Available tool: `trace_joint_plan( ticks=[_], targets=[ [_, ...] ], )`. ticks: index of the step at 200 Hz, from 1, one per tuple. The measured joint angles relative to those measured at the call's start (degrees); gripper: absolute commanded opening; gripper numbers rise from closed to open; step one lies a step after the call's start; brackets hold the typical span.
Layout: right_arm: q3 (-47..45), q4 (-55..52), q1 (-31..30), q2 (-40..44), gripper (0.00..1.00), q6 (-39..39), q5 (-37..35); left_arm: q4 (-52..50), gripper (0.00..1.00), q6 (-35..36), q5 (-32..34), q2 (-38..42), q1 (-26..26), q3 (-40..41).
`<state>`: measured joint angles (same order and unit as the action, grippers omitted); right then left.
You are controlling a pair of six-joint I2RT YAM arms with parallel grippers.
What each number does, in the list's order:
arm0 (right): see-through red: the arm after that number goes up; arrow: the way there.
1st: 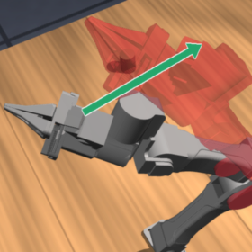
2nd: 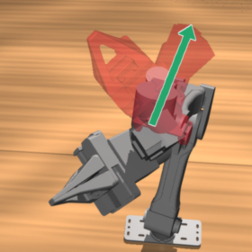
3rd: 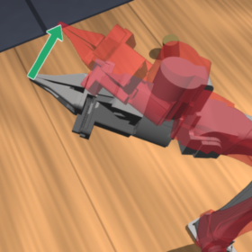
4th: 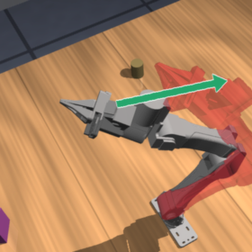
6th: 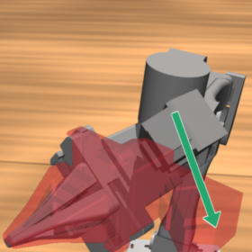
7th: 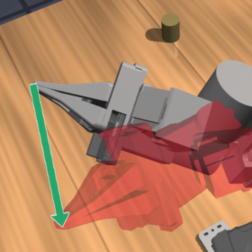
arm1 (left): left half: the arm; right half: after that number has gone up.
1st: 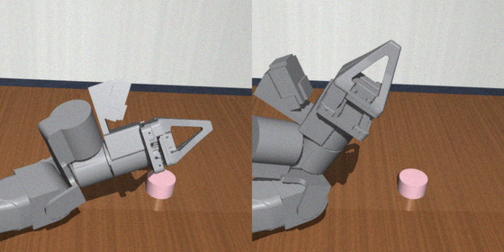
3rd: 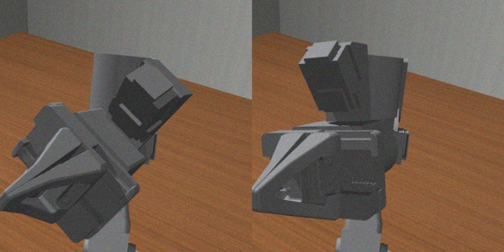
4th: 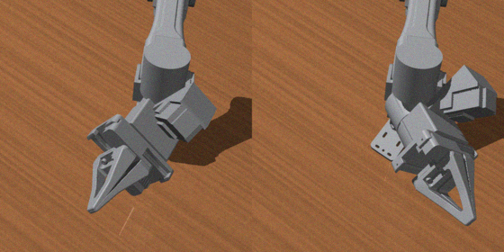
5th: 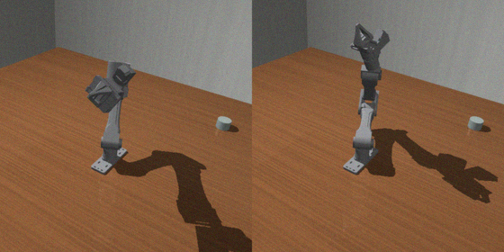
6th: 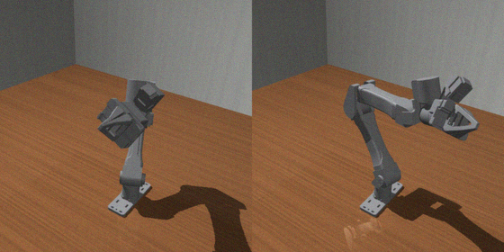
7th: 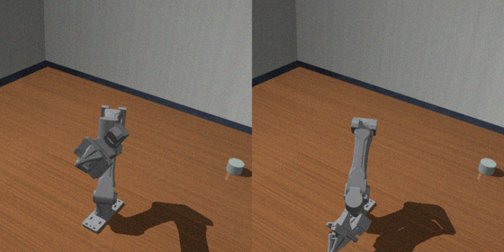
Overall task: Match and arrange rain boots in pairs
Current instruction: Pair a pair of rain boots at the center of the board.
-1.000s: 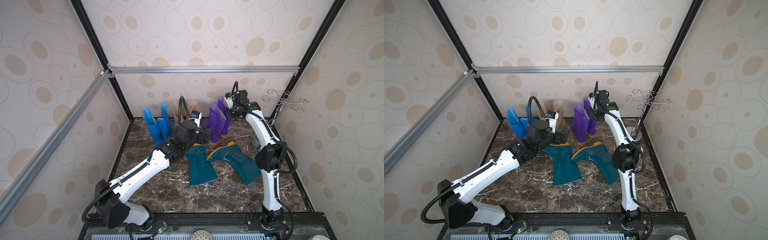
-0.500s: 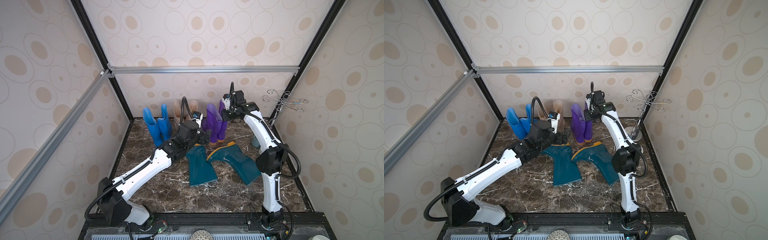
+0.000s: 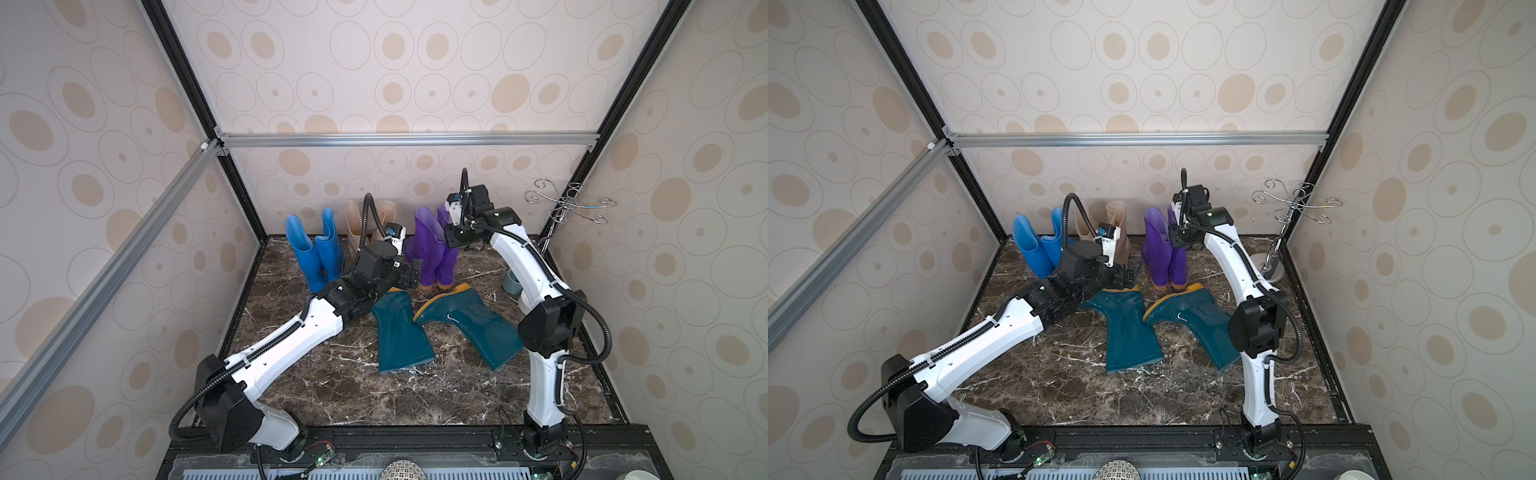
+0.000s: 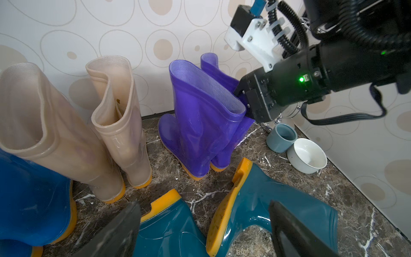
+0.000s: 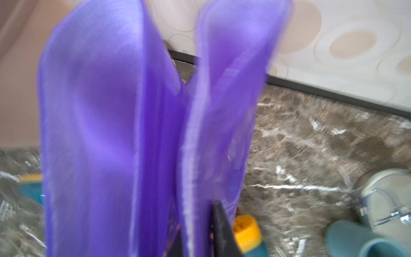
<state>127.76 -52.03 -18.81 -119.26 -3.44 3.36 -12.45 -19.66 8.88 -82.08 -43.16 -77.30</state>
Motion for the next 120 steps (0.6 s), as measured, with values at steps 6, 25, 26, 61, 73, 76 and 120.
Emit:
trace_joint_plan(
  ticks=[6, 25, 26, 61, 73, 76, 120],
  targets=[
    [0.1, -0.3, 0.0, 0.4, 0.58, 0.3, -0.3, 0.0, 0.89, 0.0, 0.0, 0.0, 0.0, 0.0],
    [1.3, -0.9, 0.0, 1.7, 0.69, 1.3, -1.6, 0.0, 0.89, 0.0, 0.0, 0.0, 0.0, 0.0],
    [1.5, -1.0, 0.0, 1.8, 0.69, 1.2, -1.8, 0.0, 0.89, 0.0, 0.0, 0.0, 0.0, 0.0],
    [6.2, -1.4, 0.0, 3.3, 0.74, 2.3, -3.4, 0.0, 0.89, 0.0, 0.0, 0.0, 0.0, 0.0],
    [8.4, -1.6, 0.0, 3.3, 0.75, 2.4, -3.3, 0.0, 0.89, 0.0, 0.0, 0.0, 0.0, 0.0],
    [8.8, -1.6, 0.0, 3.2, 0.75, 2.4, -3.3, 0.0, 0.89, 0.0, 0.0, 0.0, 0.0, 0.0],
    [14.3, -3.1, -0.8, 1.5, 0.76, 2.6, -2.6, 0.0, 0.89, 0.0, -0.1, 0.0, 0.0, 0.0]
  ],
)
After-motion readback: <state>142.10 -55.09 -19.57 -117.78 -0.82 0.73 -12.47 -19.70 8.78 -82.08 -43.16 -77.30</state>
